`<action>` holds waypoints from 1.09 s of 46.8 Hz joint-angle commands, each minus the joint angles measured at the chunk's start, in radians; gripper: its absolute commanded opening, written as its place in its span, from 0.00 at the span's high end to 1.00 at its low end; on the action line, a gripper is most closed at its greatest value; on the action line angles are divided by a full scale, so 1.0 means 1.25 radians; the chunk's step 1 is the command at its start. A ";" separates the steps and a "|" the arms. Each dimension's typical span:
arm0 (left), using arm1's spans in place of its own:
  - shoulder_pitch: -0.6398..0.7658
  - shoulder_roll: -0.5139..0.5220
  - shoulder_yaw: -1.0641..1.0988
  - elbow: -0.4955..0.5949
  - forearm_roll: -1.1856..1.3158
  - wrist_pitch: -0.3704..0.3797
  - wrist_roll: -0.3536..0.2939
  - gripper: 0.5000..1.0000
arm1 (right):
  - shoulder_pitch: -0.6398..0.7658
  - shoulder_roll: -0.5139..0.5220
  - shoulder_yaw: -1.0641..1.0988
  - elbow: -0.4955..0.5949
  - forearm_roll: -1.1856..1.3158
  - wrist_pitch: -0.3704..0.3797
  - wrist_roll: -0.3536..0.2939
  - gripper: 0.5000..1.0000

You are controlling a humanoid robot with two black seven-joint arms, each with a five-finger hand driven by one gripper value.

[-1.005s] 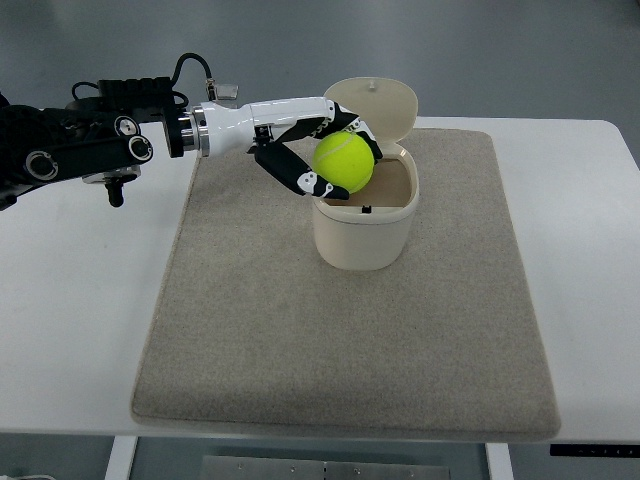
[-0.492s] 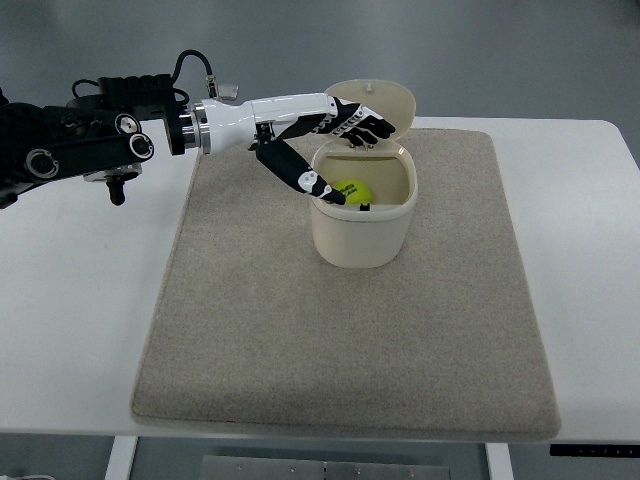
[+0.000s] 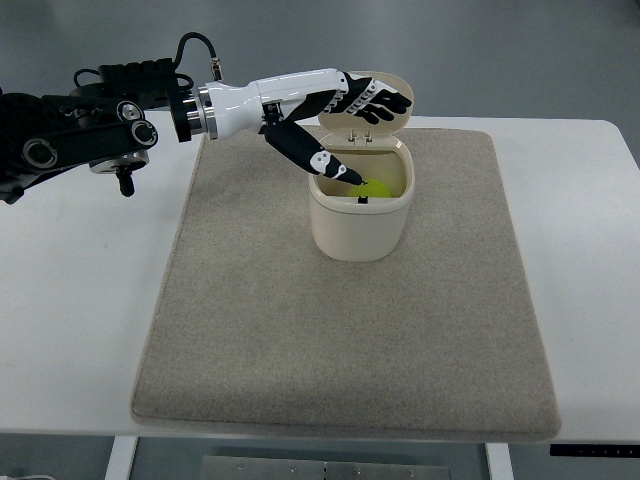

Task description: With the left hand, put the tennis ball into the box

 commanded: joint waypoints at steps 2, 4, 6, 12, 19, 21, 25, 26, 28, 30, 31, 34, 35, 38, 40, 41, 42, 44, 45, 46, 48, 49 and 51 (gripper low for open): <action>0.000 0.000 -0.034 -0.006 -0.002 0.026 0.000 0.23 | 0.000 0.000 0.000 0.000 0.000 0.001 0.000 0.20; 0.002 0.000 -0.050 -0.006 -0.004 0.043 0.000 0.24 | 0.000 0.000 0.000 0.000 0.000 0.001 0.000 0.20; 0.003 0.000 -0.071 -0.006 -0.005 0.064 0.000 0.24 | 0.000 0.000 0.000 0.000 0.000 -0.001 0.000 0.20; 0.029 -0.002 -0.160 0.000 -0.050 0.137 0.000 0.26 | 0.000 0.000 0.000 0.000 0.000 -0.001 0.000 0.20; 0.046 -0.003 -0.219 0.020 -0.150 0.162 0.000 0.26 | 0.000 0.000 0.000 0.000 0.000 0.001 0.000 0.20; 0.054 -0.003 -0.230 0.038 -0.186 0.160 0.000 0.26 | 0.000 0.000 0.000 0.000 0.000 -0.001 0.000 0.20; 0.072 -0.003 -0.249 0.071 -0.234 0.151 -0.001 0.26 | 0.000 0.000 0.000 0.000 0.000 0.001 0.000 0.20; 0.075 -0.003 -0.252 0.081 -0.239 0.149 -0.002 0.26 | 0.000 0.000 0.000 0.000 0.000 0.001 0.000 0.20; 0.084 -0.003 -0.266 0.099 -0.242 0.147 -0.004 0.26 | 0.000 0.000 0.000 0.000 0.000 0.001 0.000 0.20; 0.097 -0.003 -0.278 0.121 -0.242 0.142 -0.005 0.26 | 0.000 0.000 0.000 0.000 0.000 -0.001 0.000 0.20; 0.105 -0.003 -0.284 0.134 -0.241 0.138 -0.006 0.26 | 0.000 0.000 0.000 0.000 0.000 -0.001 0.000 0.20; 0.128 -0.003 -0.303 0.172 -0.242 0.108 -0.010 0.26 | 0.000 0.000 0.000 0.000 0.000 -0.001 0.000 0.20; 0.134 -0.003 -0.311 0.185 -0.242 0.096 -0.011 0.26 | 0.000 0.000 0.000 0.000 0.000 0.001 0.000 0.20; 0.152 -0.004 -0.338 0.224 -0.243 0.063 -0.011 0.26 | 0.000 0.000 0.000 0.000 0.000 0.001 0.000 0.20; 0.168 -0.004 -0.358 0.250 -0.245 0.047 -0.011 0.26 | 0.000 0.000 0.000 0.000 0.000 0.001 0.000 0.20; 0.177 -0.005 -0.368 0.262 -0.247 0.041 -0.011 0.26 | 0.000 0.000 0.000 0.000 0.000 -0.001 0.000 0.20; 0.186 -0.009 -0.377 0.275 -0.247 0.033 -0.011 0.26 | 0.000 0.000 0.000 0.000 0.000 0.001 0.000 0.20; 0.203 -0.025 -0.400 0.298 -0.247 0.017 -0.011 0.26 | 0.000 0.000 0.000 0.000 0.000 -0.001 0.000 0.20; 0.211 -0.032 -0.411 0.309 -0.247 0.009 -0.011 0.26 | 0.000 0.000 0.000 0.000 0.000 -0.001 0.000 0.20; 0.219 -0.038 -0.422 0.319 -0.247 -0.001 -0.011 0.26 | 0.000 0.000 0.000 0.000 0.000 0.001 0.000 0.20; 0.232 -0.046 -0.440 0.346 -0.248 -0.017 -0.011 0.26 | 0.000 0.000 0.000 0.000 0.000 0.001 0.000 0.20; 0.241 -0.049 -0.447 0.362 -0.248 -0.024 -0.011 0.26 | 0.000 0.000 0.000 0.000 0.000 0.001 0.000 0.20; 0.256 -0.059 -0.458 0.392 -0.248 -0.043 -0.011 0.26 | 0.000 0.000 0.000 0.000 0.000 -0.001 0.000 0.20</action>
